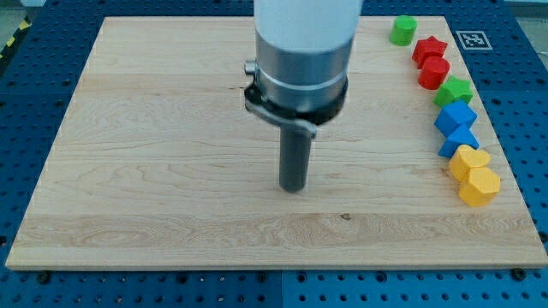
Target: Move the green circle closer to the red star
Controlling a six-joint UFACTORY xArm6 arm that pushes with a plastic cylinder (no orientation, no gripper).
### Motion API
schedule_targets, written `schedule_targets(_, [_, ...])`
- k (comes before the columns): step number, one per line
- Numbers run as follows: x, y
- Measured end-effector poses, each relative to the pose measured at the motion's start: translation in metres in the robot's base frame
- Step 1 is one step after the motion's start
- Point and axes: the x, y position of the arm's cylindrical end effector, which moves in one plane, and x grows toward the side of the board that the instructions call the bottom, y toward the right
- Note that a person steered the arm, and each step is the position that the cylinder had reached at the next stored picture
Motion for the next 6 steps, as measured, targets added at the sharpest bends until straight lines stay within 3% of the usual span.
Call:
schedule_targets(3, [-0.237,0.013])
schedule_targets(4, [-0.273,0.028])
schedule_targets(5, [-0.275,0.038])
schedule_targets(6, [-0.295,0.086])
